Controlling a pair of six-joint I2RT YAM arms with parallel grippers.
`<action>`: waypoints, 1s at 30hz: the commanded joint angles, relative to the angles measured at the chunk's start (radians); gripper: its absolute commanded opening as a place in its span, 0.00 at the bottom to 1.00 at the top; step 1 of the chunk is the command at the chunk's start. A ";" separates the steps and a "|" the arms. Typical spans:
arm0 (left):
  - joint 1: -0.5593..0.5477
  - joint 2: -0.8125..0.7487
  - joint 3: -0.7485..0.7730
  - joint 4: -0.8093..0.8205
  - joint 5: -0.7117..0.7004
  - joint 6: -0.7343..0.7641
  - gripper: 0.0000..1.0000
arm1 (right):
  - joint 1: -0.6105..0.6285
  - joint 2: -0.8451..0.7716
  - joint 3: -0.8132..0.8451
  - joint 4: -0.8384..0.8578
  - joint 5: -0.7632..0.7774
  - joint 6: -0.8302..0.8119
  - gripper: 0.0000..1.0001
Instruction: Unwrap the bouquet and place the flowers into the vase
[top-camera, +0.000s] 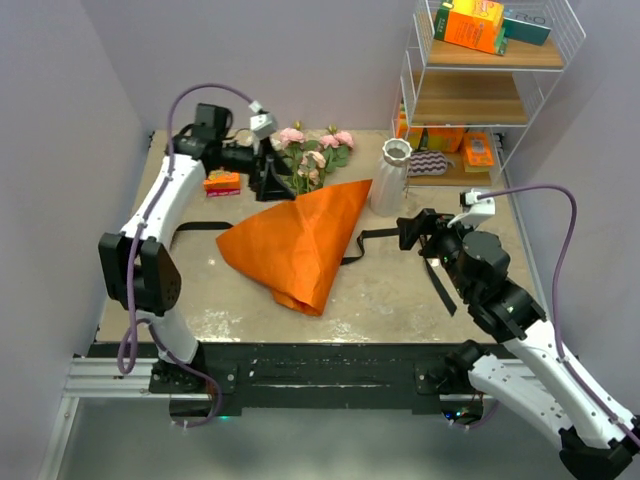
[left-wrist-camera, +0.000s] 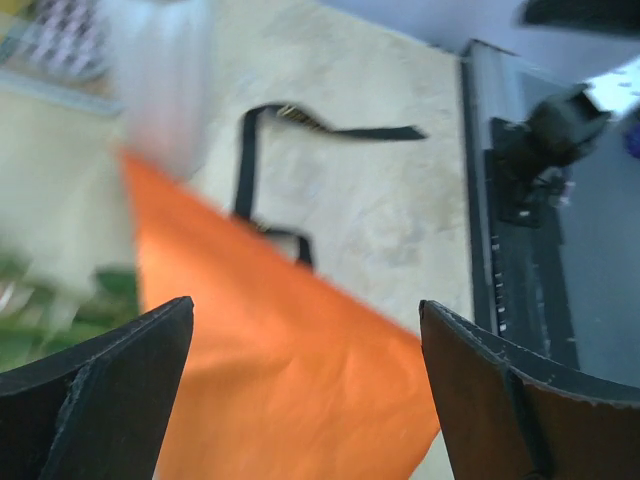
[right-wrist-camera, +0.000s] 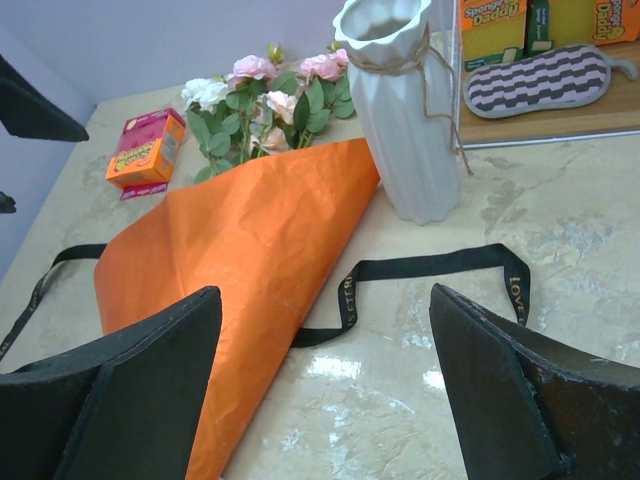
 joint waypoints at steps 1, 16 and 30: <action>0.198 0.047 -0.055 -0.257 -0.016 0.315 0.99 | 0.005 0.008 0.027 0.025 -0.013 -0.016 0.88; 0.390 0.311 -0.143 -0.559 -0.044 0.818 0.99 | 0.005 0.044 0.015 0.068 -0.050 -0.004 0.88; 0.424 0.287 -0.234 -0.558 -0.163 0.899 0.76 | 0.005 0.057 0.012 0.086 -0.067 0.009 0.86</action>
